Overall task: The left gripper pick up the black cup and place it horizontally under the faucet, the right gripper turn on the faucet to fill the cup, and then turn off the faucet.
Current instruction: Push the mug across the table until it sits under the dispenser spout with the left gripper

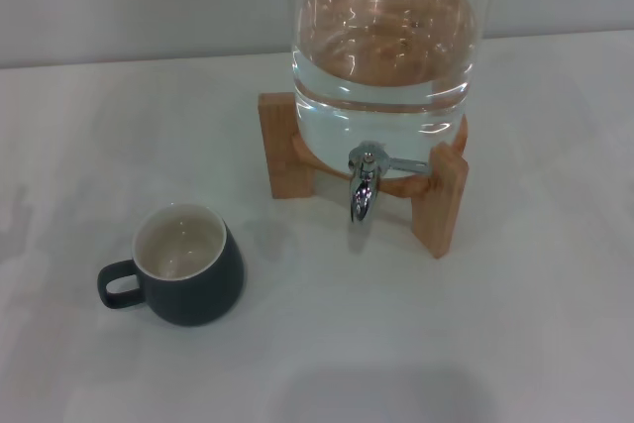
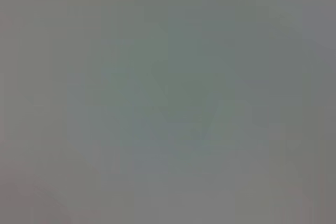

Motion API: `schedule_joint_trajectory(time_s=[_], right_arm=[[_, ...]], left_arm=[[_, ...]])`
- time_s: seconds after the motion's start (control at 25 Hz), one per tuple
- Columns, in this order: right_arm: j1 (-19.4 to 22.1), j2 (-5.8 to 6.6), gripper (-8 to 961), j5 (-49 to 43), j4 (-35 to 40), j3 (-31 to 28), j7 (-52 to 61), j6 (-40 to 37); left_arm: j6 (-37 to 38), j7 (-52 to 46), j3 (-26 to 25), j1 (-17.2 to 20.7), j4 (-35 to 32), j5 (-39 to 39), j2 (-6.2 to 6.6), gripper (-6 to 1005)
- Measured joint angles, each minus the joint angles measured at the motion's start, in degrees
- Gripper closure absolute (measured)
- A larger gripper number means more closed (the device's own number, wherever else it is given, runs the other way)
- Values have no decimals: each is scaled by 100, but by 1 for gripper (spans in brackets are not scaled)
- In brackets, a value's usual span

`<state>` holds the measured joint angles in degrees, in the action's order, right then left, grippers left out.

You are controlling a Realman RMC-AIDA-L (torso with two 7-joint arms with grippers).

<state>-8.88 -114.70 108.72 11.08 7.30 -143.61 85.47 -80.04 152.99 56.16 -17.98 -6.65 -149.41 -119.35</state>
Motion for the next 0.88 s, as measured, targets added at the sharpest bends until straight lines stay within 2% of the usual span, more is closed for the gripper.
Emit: schedule_joint_trajectory(time_s=[0.4, 0.6, 0.72, 0.84, 0.88], right_arm=[[1, 0, 128, -46, -1, 0, -1, -4], [3, 5, 128, -51, 14, 0, 6, -2], [26, 12, 128, -53, 195, -5, 95, 6], [48, 1, 128, -54, 533, -33, 351, -5], [50, 5, 128, -54, 620, -40, 420, -16]], left_arm=[[-38, -32, 1, 32, 5, 0, 0, 399], [-60, -368, 213, 118, -39, 88, 25, 400], [-179, -737, 295, 294, -190, 376, 55, 400], [-379, -1431, 307, 757, -641, 929, 80, 400], [-379, -1431, 307, 757, -641, 929, 80, 400]])
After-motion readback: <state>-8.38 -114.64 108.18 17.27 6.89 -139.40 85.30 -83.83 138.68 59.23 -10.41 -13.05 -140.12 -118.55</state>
